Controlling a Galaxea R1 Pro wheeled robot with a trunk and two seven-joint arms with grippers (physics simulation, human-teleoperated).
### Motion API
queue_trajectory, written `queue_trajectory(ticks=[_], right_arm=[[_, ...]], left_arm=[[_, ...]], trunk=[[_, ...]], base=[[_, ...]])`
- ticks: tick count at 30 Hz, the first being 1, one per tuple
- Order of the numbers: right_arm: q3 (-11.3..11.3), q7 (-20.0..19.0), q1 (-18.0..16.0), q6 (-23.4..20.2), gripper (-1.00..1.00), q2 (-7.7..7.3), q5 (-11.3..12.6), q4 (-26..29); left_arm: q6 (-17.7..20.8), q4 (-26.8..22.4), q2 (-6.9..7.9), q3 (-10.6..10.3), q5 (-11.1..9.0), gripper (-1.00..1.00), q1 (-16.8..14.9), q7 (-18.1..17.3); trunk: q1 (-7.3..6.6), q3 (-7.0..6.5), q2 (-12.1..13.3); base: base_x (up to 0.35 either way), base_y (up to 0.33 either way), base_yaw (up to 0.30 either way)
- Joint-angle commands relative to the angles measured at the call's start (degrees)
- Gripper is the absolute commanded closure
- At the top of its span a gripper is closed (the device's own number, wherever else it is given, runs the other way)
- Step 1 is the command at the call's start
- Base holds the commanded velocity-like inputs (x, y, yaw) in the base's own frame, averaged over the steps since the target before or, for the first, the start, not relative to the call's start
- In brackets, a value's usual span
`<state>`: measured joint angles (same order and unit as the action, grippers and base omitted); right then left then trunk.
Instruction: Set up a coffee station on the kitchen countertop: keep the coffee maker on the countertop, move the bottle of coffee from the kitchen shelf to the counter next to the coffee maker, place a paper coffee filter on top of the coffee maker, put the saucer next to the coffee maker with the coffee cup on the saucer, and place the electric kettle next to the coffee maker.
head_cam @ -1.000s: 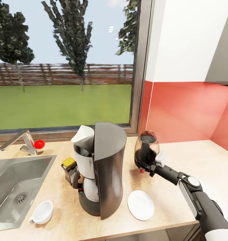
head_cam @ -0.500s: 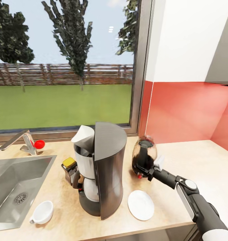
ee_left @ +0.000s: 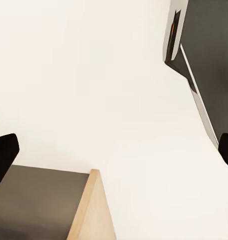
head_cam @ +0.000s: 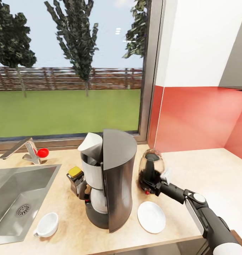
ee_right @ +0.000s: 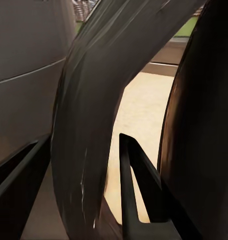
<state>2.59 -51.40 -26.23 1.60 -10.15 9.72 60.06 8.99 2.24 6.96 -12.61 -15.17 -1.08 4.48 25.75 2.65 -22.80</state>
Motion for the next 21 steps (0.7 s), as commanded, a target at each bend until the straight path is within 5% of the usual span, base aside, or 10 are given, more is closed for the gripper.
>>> queue_trajectory(ticks=[1,21], right_arm=[[0.19,-0.19,-0.05,0.07,1.0,-0.05,0.15,-0.09],[0.22,0.07,-0.05,0.24,1.0,1.0,0.12,-2.59]], left_arm=[[0.13,0.04,-0.01,-0.49,-0.56,-1.0,-0.07,0.09],[0.09,0.04,-0.01,-0.49,-0.56,-1.0,-0.07,0.09]], trunk=[[0.04,0.13,-0.12],[0.04,0.13,-0.12]], base=[[0.0,0.0,0.0],[0.0,0.017,0.0]])
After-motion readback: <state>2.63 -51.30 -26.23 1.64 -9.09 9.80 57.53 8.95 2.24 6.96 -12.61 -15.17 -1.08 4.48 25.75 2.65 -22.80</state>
